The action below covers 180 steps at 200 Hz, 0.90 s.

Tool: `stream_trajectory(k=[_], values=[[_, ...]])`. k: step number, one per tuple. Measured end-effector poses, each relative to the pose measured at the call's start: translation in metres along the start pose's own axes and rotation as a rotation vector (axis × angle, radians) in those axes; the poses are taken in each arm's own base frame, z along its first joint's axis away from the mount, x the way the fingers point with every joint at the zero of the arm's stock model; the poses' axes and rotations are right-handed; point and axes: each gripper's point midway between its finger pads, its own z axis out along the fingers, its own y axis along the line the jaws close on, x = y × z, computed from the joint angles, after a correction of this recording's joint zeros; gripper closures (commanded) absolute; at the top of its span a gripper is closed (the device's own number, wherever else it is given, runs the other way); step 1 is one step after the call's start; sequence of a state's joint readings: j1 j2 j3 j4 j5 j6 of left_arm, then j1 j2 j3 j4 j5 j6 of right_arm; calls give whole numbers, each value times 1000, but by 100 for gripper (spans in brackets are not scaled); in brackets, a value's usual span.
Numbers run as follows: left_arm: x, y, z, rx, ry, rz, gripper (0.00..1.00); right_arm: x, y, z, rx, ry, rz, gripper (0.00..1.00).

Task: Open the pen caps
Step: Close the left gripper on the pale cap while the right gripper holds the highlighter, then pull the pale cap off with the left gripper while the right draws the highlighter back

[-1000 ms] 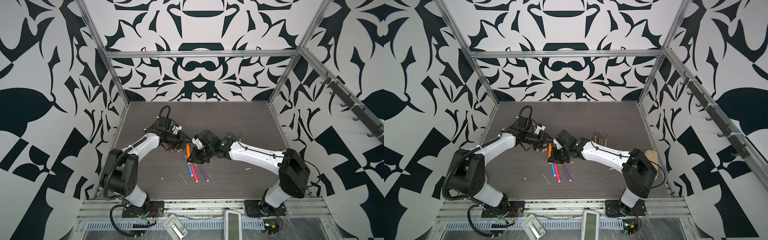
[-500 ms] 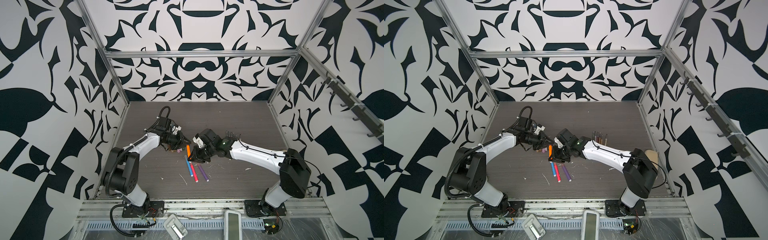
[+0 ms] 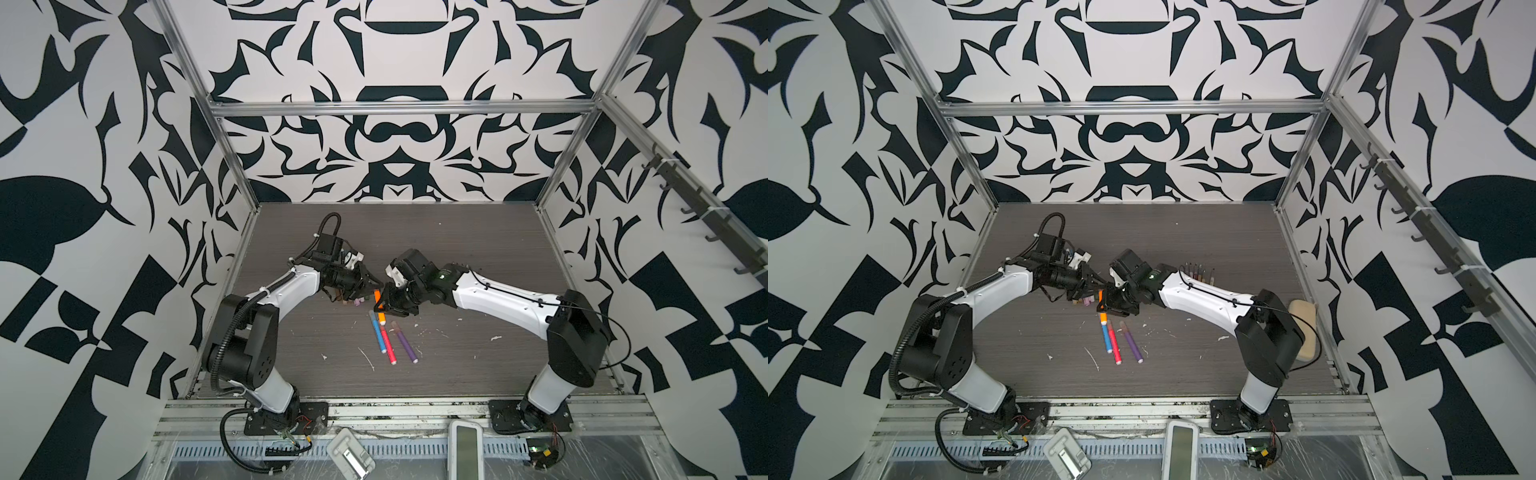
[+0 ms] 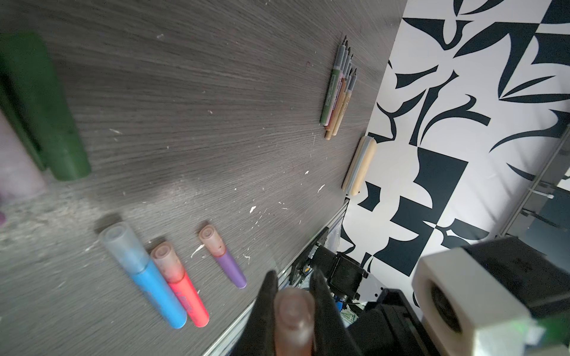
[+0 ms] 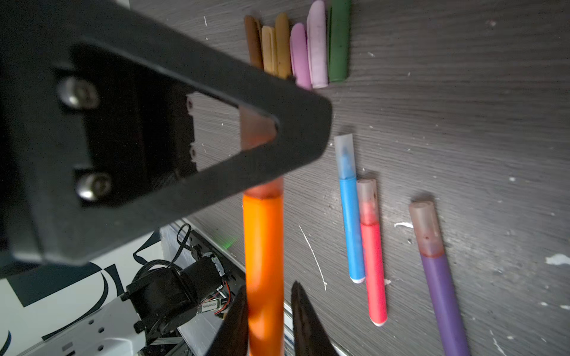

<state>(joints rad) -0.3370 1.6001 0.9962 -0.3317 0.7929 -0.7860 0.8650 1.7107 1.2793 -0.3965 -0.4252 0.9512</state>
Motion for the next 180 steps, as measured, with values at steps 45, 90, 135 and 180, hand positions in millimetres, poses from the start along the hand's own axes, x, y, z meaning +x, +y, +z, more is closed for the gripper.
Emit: stream_trajectory(k=[45, 90, 135, 180], values=[[-10, -1, 1, -12, 11, -13, 100, -3, 2, 1, 3, -10, -17, 100], [-57, -33, -15, 9, 102, -68, 100, -31, 11, -30, -44, -255, -83, 100], [-175, -12, -93, -40, -237, -12, 100, 89, -32, -45, 32, 8, -92, 100], [-147, 24, -59, -161, -157, -39, 100, 76, -60, -53, 136, -41, -28, 100]])
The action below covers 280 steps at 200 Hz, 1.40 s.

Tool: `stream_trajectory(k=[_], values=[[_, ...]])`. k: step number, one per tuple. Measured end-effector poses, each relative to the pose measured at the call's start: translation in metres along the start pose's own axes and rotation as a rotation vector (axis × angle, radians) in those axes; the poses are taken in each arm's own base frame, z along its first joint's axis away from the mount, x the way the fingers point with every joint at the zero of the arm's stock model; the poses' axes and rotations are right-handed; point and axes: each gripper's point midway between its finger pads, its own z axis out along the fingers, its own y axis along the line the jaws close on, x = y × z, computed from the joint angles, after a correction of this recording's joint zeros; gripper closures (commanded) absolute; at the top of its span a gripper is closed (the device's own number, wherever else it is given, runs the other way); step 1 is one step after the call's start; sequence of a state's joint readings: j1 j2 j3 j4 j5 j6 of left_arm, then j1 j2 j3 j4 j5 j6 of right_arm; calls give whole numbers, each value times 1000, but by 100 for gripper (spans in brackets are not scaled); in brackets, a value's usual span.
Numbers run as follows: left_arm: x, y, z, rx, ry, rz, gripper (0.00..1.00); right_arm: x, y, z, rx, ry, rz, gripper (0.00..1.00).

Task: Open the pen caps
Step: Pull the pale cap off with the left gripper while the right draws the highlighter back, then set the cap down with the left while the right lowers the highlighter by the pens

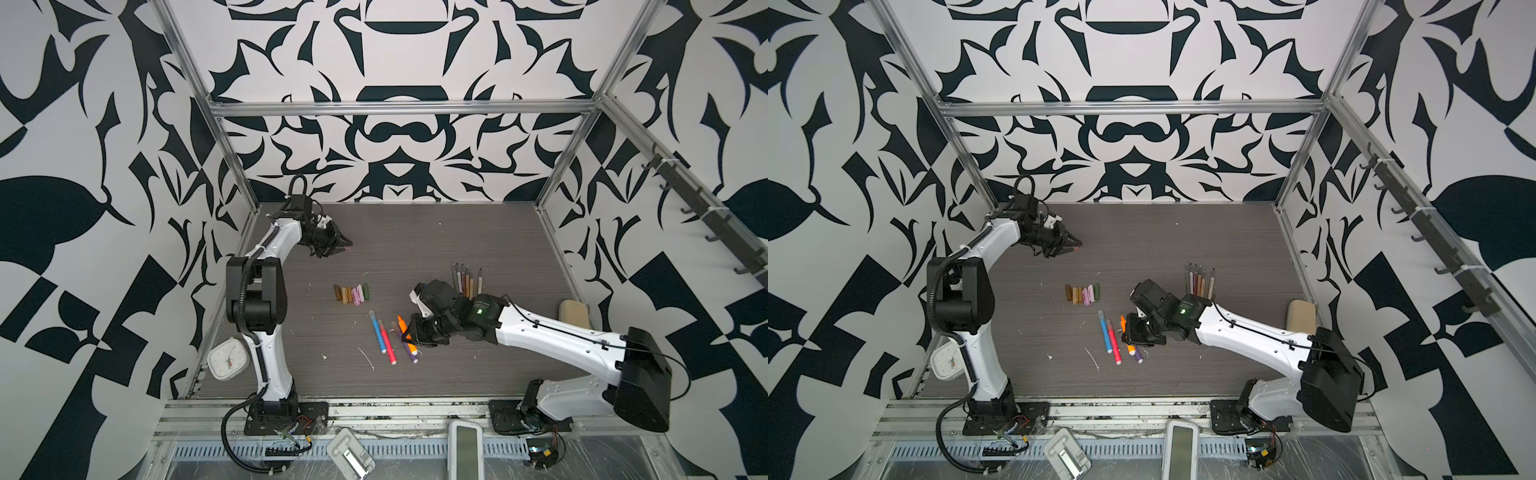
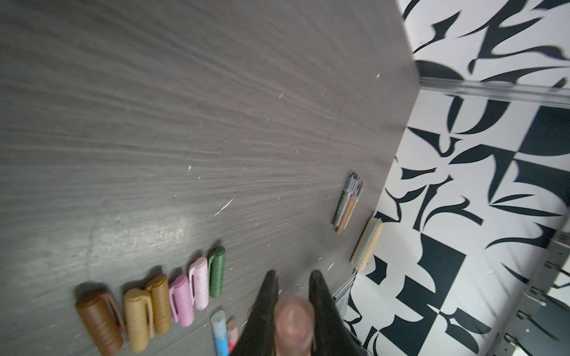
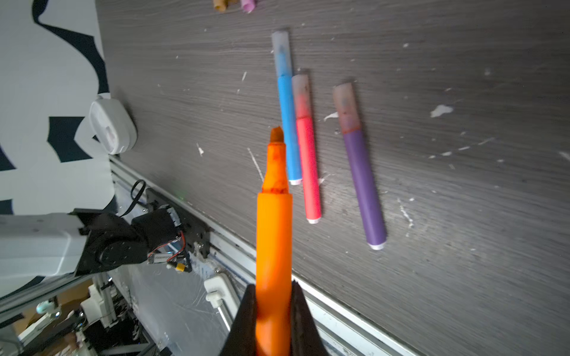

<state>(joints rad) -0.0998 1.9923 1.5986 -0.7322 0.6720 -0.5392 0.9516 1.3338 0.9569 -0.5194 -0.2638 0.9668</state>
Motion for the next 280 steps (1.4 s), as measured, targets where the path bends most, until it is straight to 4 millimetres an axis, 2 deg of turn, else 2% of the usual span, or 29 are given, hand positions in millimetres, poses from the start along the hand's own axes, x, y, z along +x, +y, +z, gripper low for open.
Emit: stream_trajectory(k=[41, 77, 116, 135, 150, 172, 190, 229, 250, 280], values=[[42, 8, 21, -135, 77, 93, 100, -23, -51, -15, 198, -87, 90, 100], [80, 6, 41, -215, 159, 172, 100, -50, -83, -25, 287, -141, 120, 100], [109, -7, 69, -286, 248, 252, 100, -86, -100, -12, 379, -133, 61, 100], [118, 2, 89, -347, 293, 263, 100, -97, -109, -2, 424, -131, 28, 100], [122, 15, 96, -403, 317, 255, 100, -103, -119, 3, 451, -132, 23, 100], [121, 28, 92, -471, 313, 249, 96, -114, -129, 9, 468, -141, 29, 100], [120, 33, 90, -500, 308, 249, 91, -124, -133, 14, 481, -141, 23, 100], [117, 36, 89, -515, 300, 250, 88, -150, -135, 27, 508, -145, -20, 100], [117, 41, 92, -528, 306, 245, 86, -156, -140, 33, 529, -130, -30, 100], [117, 52, 97, -553, 321, 237, 77, -163, -148, 39, 575, -112, -37, 99]])
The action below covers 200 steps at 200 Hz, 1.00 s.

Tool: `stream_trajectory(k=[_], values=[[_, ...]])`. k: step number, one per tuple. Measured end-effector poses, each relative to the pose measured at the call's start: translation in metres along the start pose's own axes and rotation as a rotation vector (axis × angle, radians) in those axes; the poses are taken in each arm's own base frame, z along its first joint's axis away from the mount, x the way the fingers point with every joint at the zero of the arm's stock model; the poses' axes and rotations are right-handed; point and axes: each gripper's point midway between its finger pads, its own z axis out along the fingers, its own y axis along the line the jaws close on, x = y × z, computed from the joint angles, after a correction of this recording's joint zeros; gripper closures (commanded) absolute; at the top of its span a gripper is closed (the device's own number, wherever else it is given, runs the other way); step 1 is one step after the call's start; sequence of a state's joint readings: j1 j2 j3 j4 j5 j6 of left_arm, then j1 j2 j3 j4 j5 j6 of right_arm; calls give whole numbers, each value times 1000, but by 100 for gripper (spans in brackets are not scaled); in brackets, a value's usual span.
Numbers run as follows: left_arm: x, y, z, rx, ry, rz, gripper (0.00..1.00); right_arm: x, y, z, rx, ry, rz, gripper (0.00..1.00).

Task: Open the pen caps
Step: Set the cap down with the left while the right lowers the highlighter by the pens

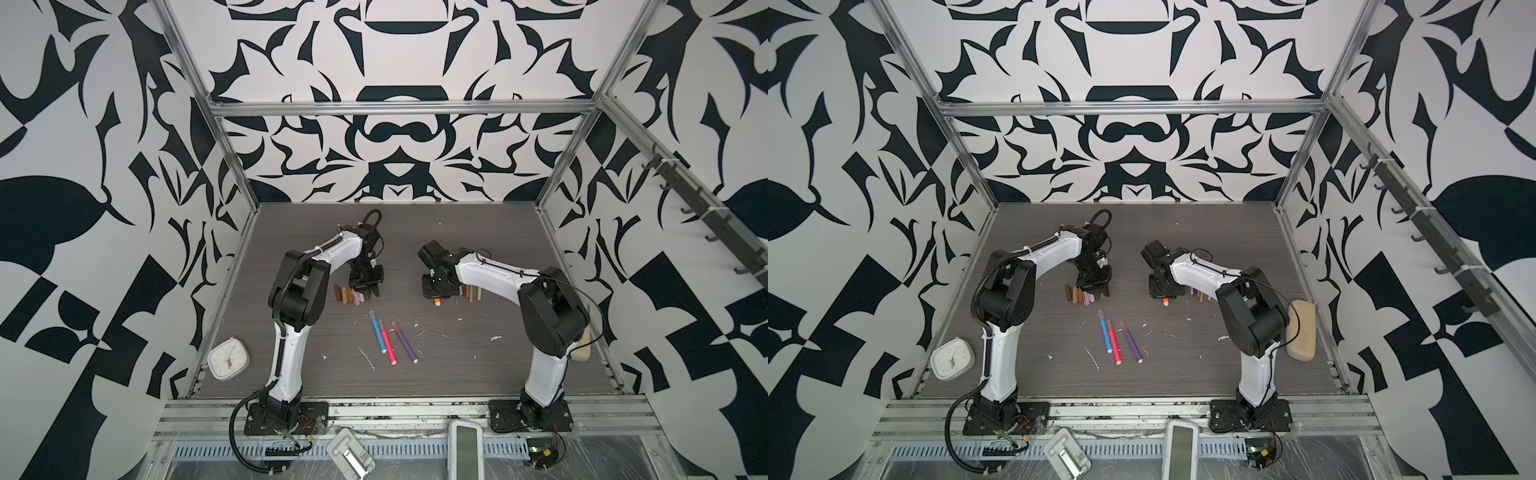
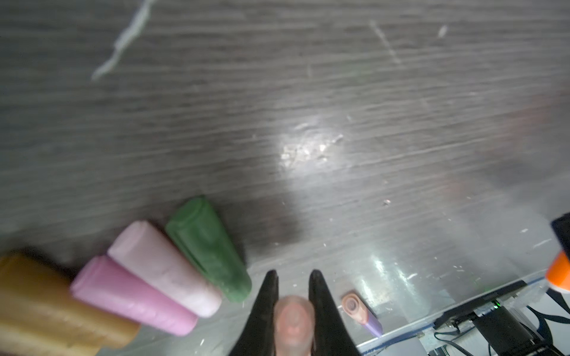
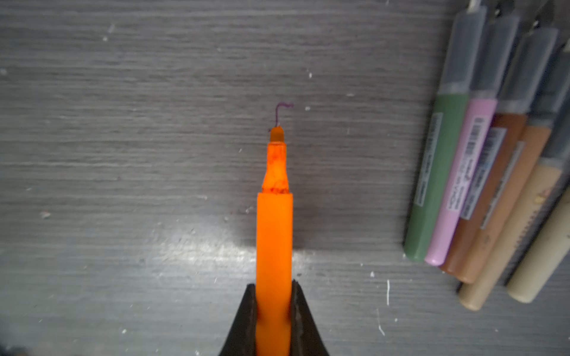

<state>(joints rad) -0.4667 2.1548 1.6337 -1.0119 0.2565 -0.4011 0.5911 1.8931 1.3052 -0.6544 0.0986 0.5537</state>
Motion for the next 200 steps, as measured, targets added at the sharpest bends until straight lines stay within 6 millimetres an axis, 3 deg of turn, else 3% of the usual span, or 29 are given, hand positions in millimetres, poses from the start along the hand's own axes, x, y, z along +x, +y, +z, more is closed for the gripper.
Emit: stream_trajectory(k=[48, 110, 121, 162, 200], values=[[-1, 2, 0, -12, -2, 7, 68, -5, -7, 3, 50, 14, -26, 97], [-6, -5, -11, 1, -28, 17, 68, -11, -18, 0, 95, 40, -36, 74], [-7, -9, -17, 17, -42, 23, 68, -9, -21, 0, 102, 49, -37, 68], [-7, -35, -58, 124, -159, 68, 66, -8, -23, -7, 107, 48, -52, 67], [5, -43, -78, 219, -230, 67, 67, 3, -7, -35, 71, -2, -89, 69]])
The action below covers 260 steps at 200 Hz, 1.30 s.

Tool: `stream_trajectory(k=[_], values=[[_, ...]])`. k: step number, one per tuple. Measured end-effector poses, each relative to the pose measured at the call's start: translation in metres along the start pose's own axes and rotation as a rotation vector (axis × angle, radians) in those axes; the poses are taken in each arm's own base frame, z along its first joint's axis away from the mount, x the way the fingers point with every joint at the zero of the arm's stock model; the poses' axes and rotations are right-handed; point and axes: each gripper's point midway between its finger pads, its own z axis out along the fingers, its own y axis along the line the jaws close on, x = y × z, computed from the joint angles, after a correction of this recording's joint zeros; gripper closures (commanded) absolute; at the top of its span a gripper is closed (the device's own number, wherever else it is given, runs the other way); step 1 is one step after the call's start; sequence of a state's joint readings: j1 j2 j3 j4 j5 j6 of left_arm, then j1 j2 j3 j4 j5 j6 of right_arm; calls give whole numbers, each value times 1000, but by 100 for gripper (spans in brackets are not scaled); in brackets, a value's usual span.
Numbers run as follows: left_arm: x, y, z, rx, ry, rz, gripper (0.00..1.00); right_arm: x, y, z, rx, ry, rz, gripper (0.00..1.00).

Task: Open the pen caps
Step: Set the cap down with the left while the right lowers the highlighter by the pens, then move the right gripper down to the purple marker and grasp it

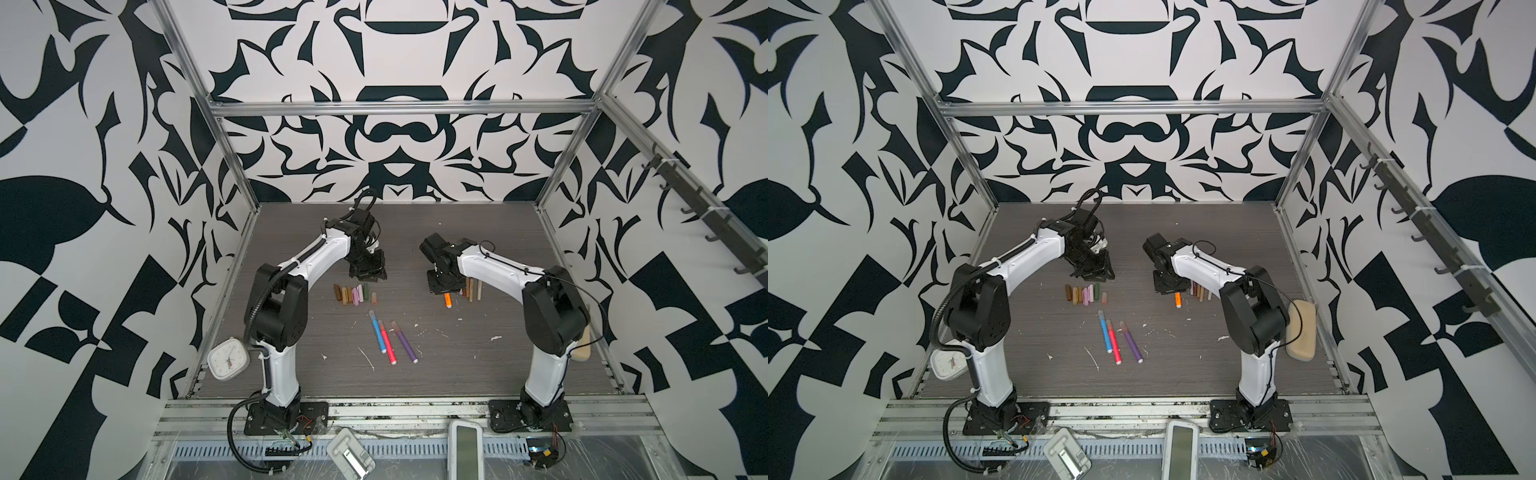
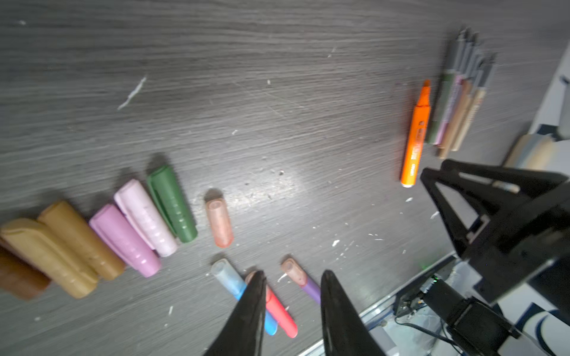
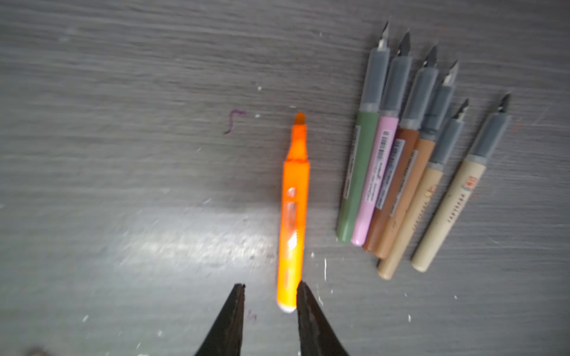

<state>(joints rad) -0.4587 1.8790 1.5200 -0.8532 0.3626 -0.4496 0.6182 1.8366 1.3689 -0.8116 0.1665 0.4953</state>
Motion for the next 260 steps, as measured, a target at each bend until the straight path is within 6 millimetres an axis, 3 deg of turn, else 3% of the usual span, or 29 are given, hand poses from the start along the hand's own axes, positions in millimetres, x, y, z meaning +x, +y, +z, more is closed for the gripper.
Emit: stream_trajectory(k=[23, 65, 100, 143, 260], values=[[8, 7, -2, 54, -26, -54, 69, 29, 30, -20, -55, -22, -74, 71], [9, 25, -8, 116, -75, -161, 70, 111, 94, -36, -188, 4, -214, 76], [13, 28, -5, 140, -82, -185, 71, 152, 112, -33, -238, 36, -214, 76], [22, 28, -9, 157, -92, -196, 71, 172, 118, -25, -239, 61, -186, 76], [41, 29, -16, 182, -89, -198, 70, 184, 108, -1, -196, 86, -118, 73]])
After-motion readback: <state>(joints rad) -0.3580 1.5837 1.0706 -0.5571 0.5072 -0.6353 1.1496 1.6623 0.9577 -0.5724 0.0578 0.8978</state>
